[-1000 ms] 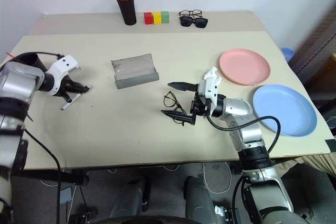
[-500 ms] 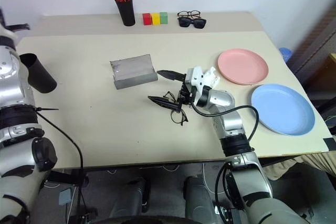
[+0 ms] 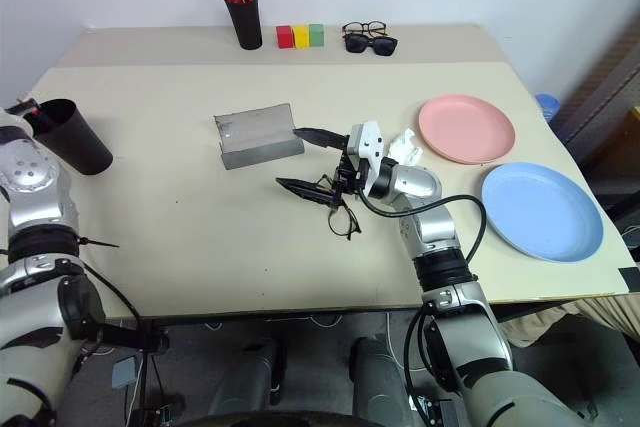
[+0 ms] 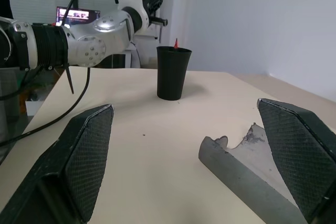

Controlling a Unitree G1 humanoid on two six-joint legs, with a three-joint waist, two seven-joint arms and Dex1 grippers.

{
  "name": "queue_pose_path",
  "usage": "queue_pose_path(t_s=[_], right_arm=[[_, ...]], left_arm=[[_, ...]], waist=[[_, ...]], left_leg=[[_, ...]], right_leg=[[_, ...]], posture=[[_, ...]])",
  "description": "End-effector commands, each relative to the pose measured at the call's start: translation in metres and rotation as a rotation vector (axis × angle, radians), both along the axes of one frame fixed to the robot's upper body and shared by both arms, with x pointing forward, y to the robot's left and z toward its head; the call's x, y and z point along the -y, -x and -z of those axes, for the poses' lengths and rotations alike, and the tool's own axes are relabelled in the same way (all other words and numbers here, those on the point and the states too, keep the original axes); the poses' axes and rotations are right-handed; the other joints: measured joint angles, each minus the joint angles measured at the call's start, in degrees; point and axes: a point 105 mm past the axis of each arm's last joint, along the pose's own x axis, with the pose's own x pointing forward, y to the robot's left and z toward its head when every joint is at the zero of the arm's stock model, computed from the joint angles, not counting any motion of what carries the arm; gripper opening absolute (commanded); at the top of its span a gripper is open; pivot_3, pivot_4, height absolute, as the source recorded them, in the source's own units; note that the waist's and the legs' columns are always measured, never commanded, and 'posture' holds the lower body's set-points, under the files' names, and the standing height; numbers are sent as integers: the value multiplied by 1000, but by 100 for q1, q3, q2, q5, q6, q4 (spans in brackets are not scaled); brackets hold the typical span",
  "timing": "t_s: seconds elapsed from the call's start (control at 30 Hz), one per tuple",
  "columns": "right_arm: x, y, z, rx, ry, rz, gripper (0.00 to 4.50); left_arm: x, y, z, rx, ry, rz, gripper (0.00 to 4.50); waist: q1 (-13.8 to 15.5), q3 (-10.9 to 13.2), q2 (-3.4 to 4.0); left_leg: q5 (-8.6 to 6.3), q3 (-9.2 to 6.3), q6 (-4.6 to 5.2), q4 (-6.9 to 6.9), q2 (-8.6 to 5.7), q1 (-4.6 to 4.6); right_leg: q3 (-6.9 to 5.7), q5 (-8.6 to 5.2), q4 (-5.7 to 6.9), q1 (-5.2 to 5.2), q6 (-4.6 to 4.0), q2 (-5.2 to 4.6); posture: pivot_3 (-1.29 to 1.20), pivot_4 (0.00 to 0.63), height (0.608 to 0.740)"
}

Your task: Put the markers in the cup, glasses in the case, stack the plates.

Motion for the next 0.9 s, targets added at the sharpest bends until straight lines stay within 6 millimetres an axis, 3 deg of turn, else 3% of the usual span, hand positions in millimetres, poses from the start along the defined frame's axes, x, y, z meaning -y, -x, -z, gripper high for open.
queue_pose_path(t_s=[0.03,0.27,0.53,0.87,0.9], right_arm=[[1,-1,-13,47,-13,8,4500],[5,0,-13,51,-14,23,4500],[7,-1,-13,53,-19,45,4500],[10,-1,-12,50,-13,50,4500],[10,-1,-12,50,-13,49,4500]], left_arm=[[7,-5,-24,56,-30,30,13],[18,-18,-30,28,-41,91,13],[34,-32,-2,-61,-20,154,13],[36,-29,26,-134,-19,159,13],[36,-29,27,-136,-17,158,461]], waist=[[13,0,0],[-6,0,0],[-11,0,0],[-11,0,0],[-9,0,0]], left_leg=[[0,0,0,0,0,0],[0,1,-2,-2,0,-2],[0,2,-2,-2,0,-2],[0,1,-2,-3,0,-2],[0,1,-2,-3,0,-2]], right_leg=[[0,0,0,0,0,0],[0,0,-5,0,0,0],[0,0,-5,-1,0,0],[0,0,-6,-1,0,0],[0,0,-6,-1,0,0]], posture=[[0,150,740],[0,150,740],[0,150,740],[0,150,740],[0,150,740]])
